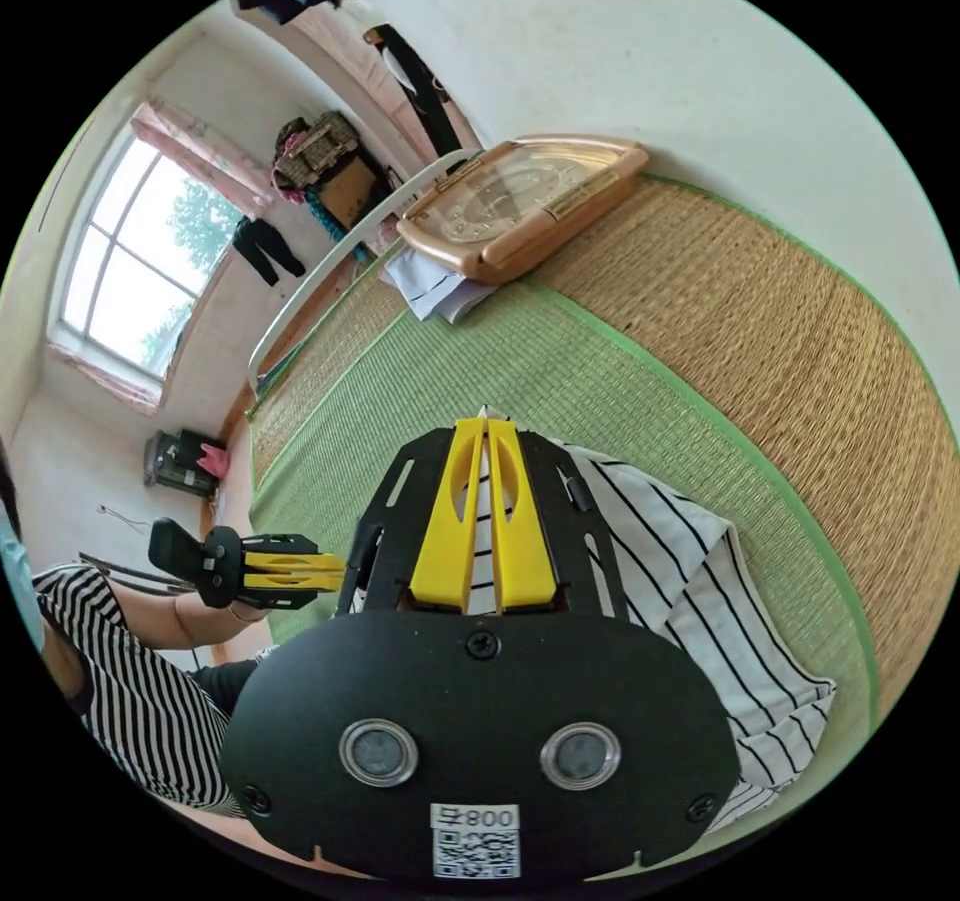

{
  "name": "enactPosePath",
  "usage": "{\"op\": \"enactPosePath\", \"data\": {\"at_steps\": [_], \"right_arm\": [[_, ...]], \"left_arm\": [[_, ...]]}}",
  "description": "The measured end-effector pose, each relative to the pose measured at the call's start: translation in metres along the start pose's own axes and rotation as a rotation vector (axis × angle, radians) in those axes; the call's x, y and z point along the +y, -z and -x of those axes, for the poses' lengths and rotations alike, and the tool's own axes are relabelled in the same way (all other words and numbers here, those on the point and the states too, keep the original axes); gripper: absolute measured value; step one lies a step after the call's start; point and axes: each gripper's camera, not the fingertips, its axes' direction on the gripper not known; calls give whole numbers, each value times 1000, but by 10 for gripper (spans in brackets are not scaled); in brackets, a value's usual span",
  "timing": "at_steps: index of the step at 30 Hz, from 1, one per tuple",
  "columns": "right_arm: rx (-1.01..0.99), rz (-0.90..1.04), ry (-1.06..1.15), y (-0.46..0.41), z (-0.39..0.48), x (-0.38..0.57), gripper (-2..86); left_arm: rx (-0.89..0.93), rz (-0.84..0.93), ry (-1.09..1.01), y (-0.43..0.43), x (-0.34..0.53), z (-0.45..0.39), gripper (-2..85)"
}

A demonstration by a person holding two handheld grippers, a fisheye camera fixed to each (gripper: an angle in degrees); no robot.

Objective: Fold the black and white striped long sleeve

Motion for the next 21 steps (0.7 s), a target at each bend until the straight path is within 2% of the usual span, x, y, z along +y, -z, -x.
{"op": "enactPosePath", "data": {"at_steps": [7,11,21], "right_arm": [[4,69,-84,-27,-30,0,3],[1,-4,-85,-10,-30,3,2],[57,-26,81,6,17,44,1]], "left_arm": [[19,78,13,-18,8,18,9],[27,122,24,-22,12,29,5],[84,13,16,-1,-2,44,2]]}}
